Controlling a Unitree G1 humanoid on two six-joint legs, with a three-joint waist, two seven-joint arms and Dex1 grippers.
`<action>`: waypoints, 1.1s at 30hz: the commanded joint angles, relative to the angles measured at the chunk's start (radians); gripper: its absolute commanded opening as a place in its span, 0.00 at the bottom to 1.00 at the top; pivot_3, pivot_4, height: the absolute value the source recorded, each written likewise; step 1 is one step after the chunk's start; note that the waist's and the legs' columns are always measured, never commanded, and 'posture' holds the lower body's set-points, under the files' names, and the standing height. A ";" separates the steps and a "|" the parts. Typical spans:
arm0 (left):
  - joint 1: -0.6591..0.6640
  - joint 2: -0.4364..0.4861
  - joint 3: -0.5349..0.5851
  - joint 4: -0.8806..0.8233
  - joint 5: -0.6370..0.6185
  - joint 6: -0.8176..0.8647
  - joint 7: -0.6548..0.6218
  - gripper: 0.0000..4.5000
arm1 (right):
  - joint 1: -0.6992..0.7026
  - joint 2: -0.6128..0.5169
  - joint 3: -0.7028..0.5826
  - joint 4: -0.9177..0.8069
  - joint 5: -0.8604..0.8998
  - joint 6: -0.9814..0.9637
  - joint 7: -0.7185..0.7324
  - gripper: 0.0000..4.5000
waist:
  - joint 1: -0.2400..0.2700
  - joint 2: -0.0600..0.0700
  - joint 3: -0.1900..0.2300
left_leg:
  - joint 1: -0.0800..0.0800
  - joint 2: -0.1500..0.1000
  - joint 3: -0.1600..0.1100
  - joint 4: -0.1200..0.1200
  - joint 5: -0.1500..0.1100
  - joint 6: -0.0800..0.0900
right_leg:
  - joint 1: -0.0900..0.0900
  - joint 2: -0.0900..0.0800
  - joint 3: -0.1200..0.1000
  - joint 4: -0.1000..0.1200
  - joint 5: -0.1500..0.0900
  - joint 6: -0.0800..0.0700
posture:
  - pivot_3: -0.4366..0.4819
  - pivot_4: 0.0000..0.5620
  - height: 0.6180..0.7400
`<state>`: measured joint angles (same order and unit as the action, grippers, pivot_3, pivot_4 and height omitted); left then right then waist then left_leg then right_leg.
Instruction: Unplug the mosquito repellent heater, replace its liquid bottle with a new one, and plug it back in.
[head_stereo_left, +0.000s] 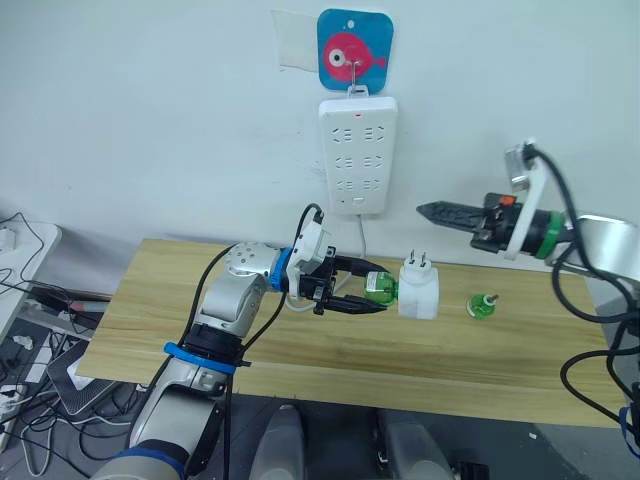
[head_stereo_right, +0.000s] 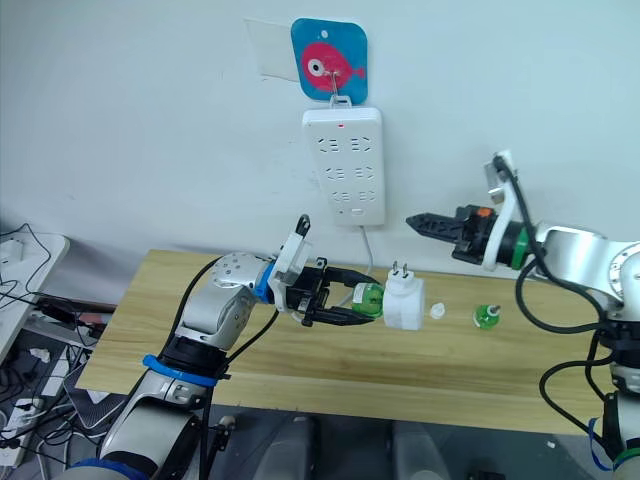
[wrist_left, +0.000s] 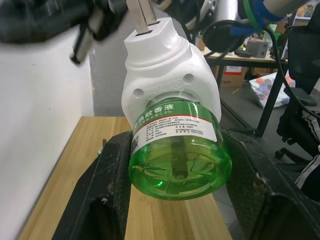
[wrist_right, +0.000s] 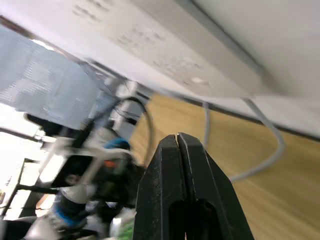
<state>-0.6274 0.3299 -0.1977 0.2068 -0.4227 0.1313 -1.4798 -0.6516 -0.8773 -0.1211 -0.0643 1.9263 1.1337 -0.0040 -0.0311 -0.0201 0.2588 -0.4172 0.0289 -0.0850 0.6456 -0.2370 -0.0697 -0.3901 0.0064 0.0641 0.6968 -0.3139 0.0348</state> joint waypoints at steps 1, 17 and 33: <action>-0.007 -0.002 0.016 0.000 -0.012 -0.001 0.011 0.50 | 0.011 -0.042 -0.073 -0.056 0.046 0.099 0.178 0.00 | 0.000 0.000 0.000 | 0.000 0.000 0.000 0.000 0.000 0.000 | 0.000 0.000 0.000 0.000 0.000 0.000 | 0.48 0.38 1.00; -0.021 -0.004 0.010 0.027 0.007 -0.019 0.005 0.50 | 0.122 -0.107 0.027 -0.226 0.027 -0.009 0.156 0.00 | -0.002 0.000 0.000 | 0.000 0.000 0.000 0.001 0.000 0.000 | 0.000 0.000 0.001 0.001 0.000 0.000 | 0.47 0.39 1.00; -0.014 -0.007 0.014 -0.024 -0.023 0.017 -0.002 0.50 | 0.096 -0.062 0.076 -0.167 -0.210 0.024 0.153 0.00 | -0.001 0.000 0.000 | 0.000 0.000 0.000 0.001 0.000 0.000 | 0.000 0.000 0.000 0.001 0.000 0.000 | 0.48 0.39 1.00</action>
<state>-0.6342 0.3280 -0.1917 0.2272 -0.4185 0.1481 -1.4777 -0.5503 -0.9369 -0.0336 -0.2215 1.7270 1.1468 0.1386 -0.0320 -0.0201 0.2588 -0.4169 0.0289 -0.0850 0.6462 -0.2369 -0.0697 -0.3901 0.0064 0.0644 0.6974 -0.3139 0.0348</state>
